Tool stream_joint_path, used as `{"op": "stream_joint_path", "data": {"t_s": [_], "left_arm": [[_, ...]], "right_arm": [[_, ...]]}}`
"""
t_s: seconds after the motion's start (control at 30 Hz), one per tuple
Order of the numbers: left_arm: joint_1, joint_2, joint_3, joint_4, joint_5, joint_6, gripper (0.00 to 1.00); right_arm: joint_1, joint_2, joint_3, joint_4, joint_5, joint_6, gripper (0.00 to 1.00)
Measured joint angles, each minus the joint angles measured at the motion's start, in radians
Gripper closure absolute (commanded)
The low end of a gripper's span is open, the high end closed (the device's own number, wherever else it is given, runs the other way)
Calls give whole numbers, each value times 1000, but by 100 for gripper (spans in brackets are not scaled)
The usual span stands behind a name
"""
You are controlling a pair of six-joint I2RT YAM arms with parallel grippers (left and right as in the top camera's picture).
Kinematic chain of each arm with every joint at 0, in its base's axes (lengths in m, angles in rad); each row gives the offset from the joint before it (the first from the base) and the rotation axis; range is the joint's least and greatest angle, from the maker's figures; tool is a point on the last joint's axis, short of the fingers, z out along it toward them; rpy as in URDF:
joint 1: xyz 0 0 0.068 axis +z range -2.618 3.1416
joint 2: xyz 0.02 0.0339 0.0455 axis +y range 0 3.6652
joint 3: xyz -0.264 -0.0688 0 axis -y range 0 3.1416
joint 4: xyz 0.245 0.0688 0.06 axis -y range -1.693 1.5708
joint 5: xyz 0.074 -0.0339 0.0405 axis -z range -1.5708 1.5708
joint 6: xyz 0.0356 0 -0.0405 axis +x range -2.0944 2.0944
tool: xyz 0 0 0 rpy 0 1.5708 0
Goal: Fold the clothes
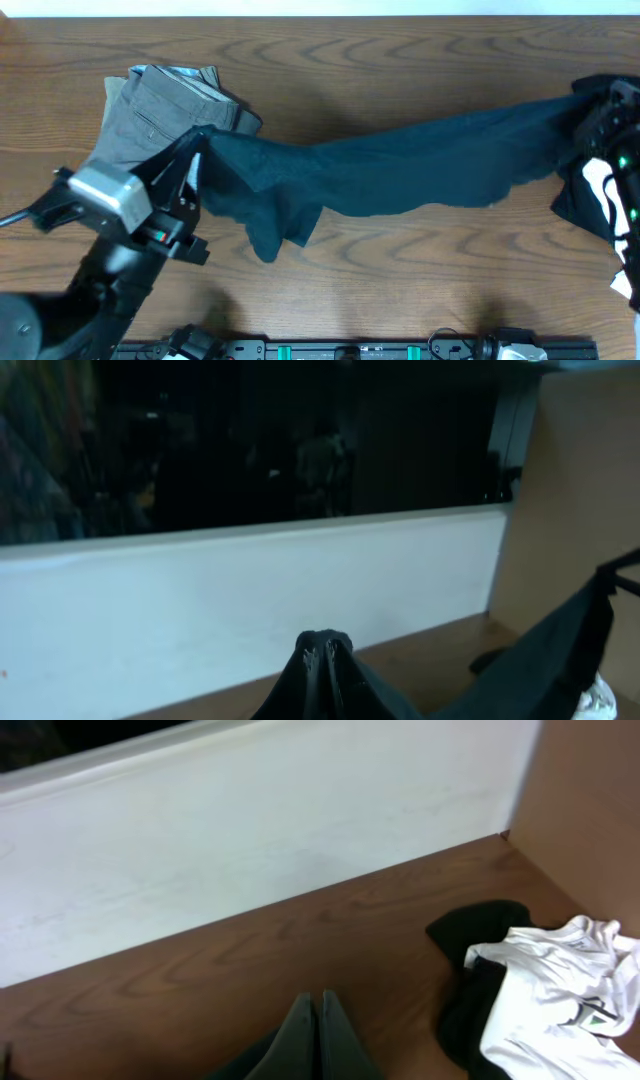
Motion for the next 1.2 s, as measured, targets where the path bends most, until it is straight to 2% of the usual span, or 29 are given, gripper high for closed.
{"op": "stream_joint_path", "data": {"t_s": [0.4,0.83,1.0,1.2], "left_arm": [[0,56,36,45,-3,12,94],[0,42,301,-192,42,14,94],[0,43,314,-211,25,15,94],[0,111,315,-230,-71,37,94]], "right_arm": [[0,22,0,17,-20,5,99],[0,-139,2,-28,-30,20,99],[0,-153,8,-50,-30,27,99],[0,-94,8,-45,-31,31,99]]}}
